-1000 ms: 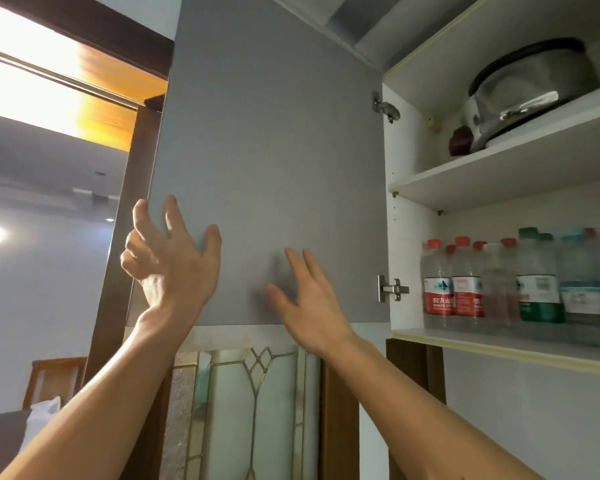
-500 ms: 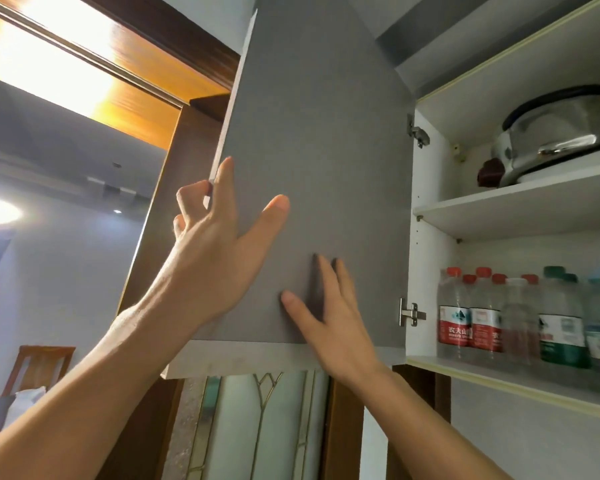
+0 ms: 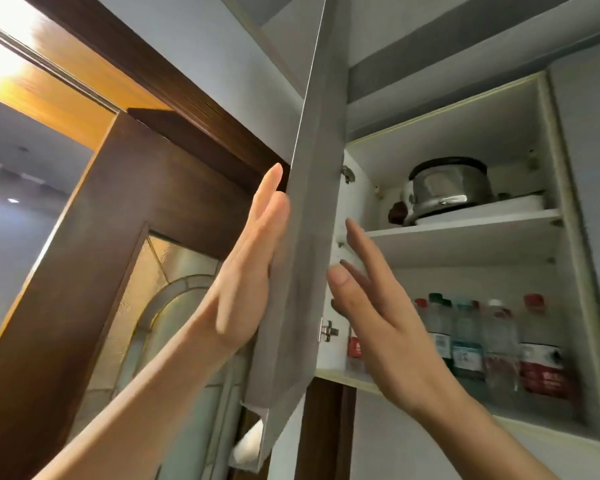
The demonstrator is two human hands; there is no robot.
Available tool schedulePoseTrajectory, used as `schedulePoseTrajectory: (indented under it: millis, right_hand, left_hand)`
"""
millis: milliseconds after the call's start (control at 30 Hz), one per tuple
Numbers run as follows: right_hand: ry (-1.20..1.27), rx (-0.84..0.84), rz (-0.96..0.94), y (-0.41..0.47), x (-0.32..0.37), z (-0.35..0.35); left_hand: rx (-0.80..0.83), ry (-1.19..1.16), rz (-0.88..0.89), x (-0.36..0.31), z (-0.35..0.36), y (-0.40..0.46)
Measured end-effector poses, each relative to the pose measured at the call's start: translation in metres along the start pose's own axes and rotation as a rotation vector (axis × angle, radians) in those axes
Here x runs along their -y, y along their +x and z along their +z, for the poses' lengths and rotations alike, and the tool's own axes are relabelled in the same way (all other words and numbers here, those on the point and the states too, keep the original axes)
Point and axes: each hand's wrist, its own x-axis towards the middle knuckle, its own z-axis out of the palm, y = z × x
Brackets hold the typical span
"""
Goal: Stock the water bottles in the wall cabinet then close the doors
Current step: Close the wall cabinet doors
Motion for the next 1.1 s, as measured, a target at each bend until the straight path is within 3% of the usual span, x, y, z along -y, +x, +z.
schedulePoseTrajectory:
  millis: [200,367,533,800,1100]
  right_hand:
    - [0.175,-0.007,0.044,-0.03,0.008,-0.069]
    - [0.068,-0.143,0.122,-0.054,-0.002,-0.124]
    - [-0.059,-0.191,0.128,-0.071,-0.013,-0.166]
    - [-0.796,-0.358,0.18,-0.091,-0.085,-0.221]
    - [-1.609,-0.063,0.236,-0.103,-0.145,-0.261]
  left_hand:
    - [-0.002,-0.05,0.038,0.056,0.07,0.007]
    - [-0.032,0.007,-0.047,0.103,0.127,0.013]
    - [-0.039,0.25,0.012,0.148,0.192,0.013]
    - [-0.03,0.663,0.045,0.206,0.273,0.022]
    - [0.037,0.896,0.052,0.26,0.308,0.033]
